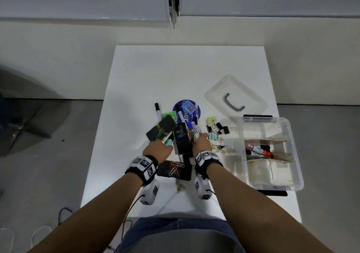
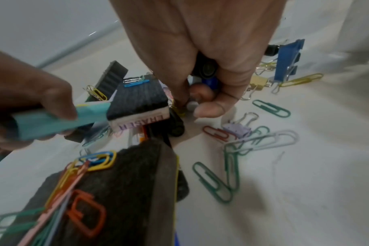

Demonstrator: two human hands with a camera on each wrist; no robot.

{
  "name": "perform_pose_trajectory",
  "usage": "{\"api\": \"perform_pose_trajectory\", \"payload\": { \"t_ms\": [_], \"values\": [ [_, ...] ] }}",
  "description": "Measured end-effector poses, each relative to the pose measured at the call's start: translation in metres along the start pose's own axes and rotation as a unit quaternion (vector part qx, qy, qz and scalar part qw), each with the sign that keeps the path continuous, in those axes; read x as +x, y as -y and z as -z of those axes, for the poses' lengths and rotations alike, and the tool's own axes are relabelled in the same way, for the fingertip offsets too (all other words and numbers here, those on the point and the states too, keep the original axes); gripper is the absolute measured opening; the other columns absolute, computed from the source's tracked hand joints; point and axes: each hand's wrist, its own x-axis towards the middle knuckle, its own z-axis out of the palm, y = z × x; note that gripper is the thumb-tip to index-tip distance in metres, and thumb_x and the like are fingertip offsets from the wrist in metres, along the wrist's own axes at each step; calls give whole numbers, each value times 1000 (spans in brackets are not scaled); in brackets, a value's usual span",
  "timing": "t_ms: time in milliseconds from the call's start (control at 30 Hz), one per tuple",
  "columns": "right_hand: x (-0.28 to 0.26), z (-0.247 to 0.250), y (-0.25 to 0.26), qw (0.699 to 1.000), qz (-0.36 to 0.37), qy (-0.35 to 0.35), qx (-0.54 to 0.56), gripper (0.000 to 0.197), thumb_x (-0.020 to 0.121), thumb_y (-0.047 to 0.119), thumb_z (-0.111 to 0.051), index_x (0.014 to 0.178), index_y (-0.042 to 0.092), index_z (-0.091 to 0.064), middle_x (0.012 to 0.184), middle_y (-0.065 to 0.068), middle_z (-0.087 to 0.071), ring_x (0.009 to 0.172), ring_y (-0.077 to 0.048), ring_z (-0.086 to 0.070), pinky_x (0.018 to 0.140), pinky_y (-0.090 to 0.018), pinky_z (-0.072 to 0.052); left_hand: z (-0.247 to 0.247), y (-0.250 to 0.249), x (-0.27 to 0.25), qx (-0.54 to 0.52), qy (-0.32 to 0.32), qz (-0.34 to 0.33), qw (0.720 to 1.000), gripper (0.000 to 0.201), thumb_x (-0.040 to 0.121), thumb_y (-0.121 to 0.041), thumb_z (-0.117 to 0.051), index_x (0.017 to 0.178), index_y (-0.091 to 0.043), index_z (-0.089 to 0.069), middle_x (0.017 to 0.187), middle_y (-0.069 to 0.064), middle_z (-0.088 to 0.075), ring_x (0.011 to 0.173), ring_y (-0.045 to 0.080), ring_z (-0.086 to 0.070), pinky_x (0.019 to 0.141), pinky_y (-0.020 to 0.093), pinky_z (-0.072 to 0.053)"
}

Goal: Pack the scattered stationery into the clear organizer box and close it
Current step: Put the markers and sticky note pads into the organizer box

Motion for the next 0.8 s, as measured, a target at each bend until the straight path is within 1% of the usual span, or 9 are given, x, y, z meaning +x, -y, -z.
{"api": "perform_pose_trajectory", "payload": {
  "t_ms": [133, 267, 367, 433, 467, 567, 633, 700, 800],
  "values": [
    [-1, 13, 0, 998, 16, 29, -59, 28, 95, 10, -50, 119, -5, -50, 122, -23, -57, 117, -36, -57, 89, -36, -49, 16, -1, -4, 12, 28, 1, 1000, 42, 91, -47, -43, 107, -11, -57, 116, 15, -61, 105, 32, -58, 80, 29, -41],
    [-9, 20, -8, 991, 37, 18, -127, 43, 92, 9, -51, 131, -4, -37, 133, -23, -45, 121, -34, -53, 95, -38, -46, 26, 1, -10, 61, 86, -22, 994, 50, 93, -51, -40, 114, -9, -55, 121, 16, -58, 101, 28, -54, 80, 29, -39],
    [-9, 20, -17, 985, 61, 37, -157, 42, 93, 11, -50, 130, -6, -39, 134, -23, -46, 125, -34, -48, 99, -37, -43, 30, 1, -16, 81, 103, -28, 991, 53, 93, -53, -40, 116, -8, -56, 122, 15, -58, 105, 29, -55, 84, 31, -41],
    [-11, 25, -15, 987, 53, 46, -145, 40, 93, 16, -54, 126, -4, -46, 131, -23, -51, 122, -35, -51, 98, -38, -45, 30, 1, -21, 77, 111, -31, 990, 53, 92, -54, -41, 115, -9, -57, 117, 14, -60, 107, 30, -57, 85, 32, -42],
    [-13, 30, -14, 989, 42, 51, -132, 39, 93, 17, -54, 125, -3, -46, 130, -22, -53, 121, -35, -53, 97, -38, -46, 30, 1, -23, 69, 117, -31, 990, 49, 92, -53, -42, 108, -10, -59, 107, 12, -61, 99, 29, -59, 79, 31, -42],
    [-16, 41, -14, 994, 44, 46, -85, 53, 94, 11, -51, 140, -2, -27, 134, -22, -52, 123, -36, -53, 98, -39, -45, 30, -5, -33, 17, 133, -32, 990, 32, 89, -43, -47, 77, -13, -49, 70, 3, -49, 58, 18, -46, 53, 25, -31],
    [-20, 53, -15, 993, 50, 50, -91, 76, 93, 8, -53, 150, 1, -2, 138, -25, -49, 124, -36, -53, 100, -42, -45, 30, -11, -37, -20, 145, -53, 988, 22, 90, -31, -49, 84, -10, -50, 67, 3, -47, 52, 16, -41, 49, 24, -29],
    [-23, 67, -16, 992, 48, 63, -96, 87, 92, 10, -57, 151, 6, 7, 135, -27, -51, 120, -38, -56, 97, -42, -47, 28, -20, -42, -60, 154, -73, 984, 16, 92, -22, -49, 97, -7, -49, 68, 5, -50, 51, 16, -43, 45, 24, -33],
    [-26, 97, -16, 990, 35, 105, -83, 67, 86, 16, -64, 138, 1, -26, 117, -22, -62, 100, -35, -65, 88, -49, -55, 26, -40, -52, -80, 154, -99, 980, 8, 97, -13, -47, 90, -12, -43, 70, 4, -49, 50, 13, -43, 42, 18, -36]
  ]
}}
